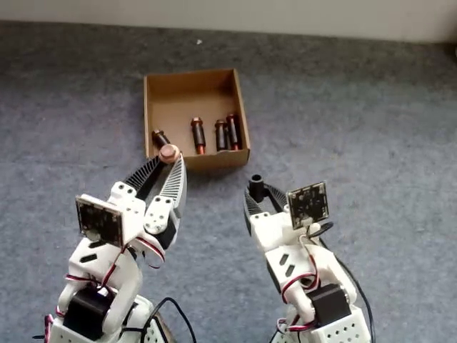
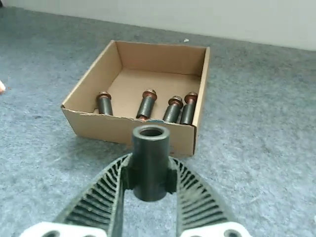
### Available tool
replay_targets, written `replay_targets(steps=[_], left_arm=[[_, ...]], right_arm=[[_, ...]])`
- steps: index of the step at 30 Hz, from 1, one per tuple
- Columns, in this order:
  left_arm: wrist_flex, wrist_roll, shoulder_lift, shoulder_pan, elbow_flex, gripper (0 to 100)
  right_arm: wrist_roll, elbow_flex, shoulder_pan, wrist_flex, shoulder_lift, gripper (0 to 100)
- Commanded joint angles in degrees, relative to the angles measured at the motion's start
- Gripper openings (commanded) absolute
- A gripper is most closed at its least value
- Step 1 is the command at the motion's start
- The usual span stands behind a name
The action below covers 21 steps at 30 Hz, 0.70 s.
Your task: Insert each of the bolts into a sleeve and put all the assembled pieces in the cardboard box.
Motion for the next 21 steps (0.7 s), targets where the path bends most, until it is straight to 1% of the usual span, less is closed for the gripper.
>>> replay_targets(steps=[1,4,6,9,11,14,16,21], left_arm=[[-4.7,5.0,-0.6,1.5,0.1,1],[-7.0,9.9,-0.6,2.6,0.2,1],[-8.1,12.0,-0.6,3.7,0.2,1],[-9.4,14.0,-0.6,6.2,0.2,1],[-9.4,14.7,-0.6,8.7,0.2,1],[-9.4,14.7,-0.6,10.9,0.2,1],[-9.4,14.7,-0.6,11.3,0.2,1],[-9.1,14.3,-0.6,10.8,0.2,1]], right_arm=[[0.0,2.4,-1.2,-5.5,-3.0,0.4],[0.0,6.4,-1.2,-10.2,-2.7,0.4],[0.0,8.6,-1.6,-13.2,-2.7,0.4],[0.0,10.9,-5.3,-15.7,-2.7,0.4],[0.2,11.5,-8.1,-16.0,-2.7,0.4],[5.2,11.5,-10.9,-16.0,-2.7,0.4],[7.6,11.6,-12.2,-16.0,-2.7,0.4],[8.0,11.4,-12.4,-16.0,-2.7,0.4]])
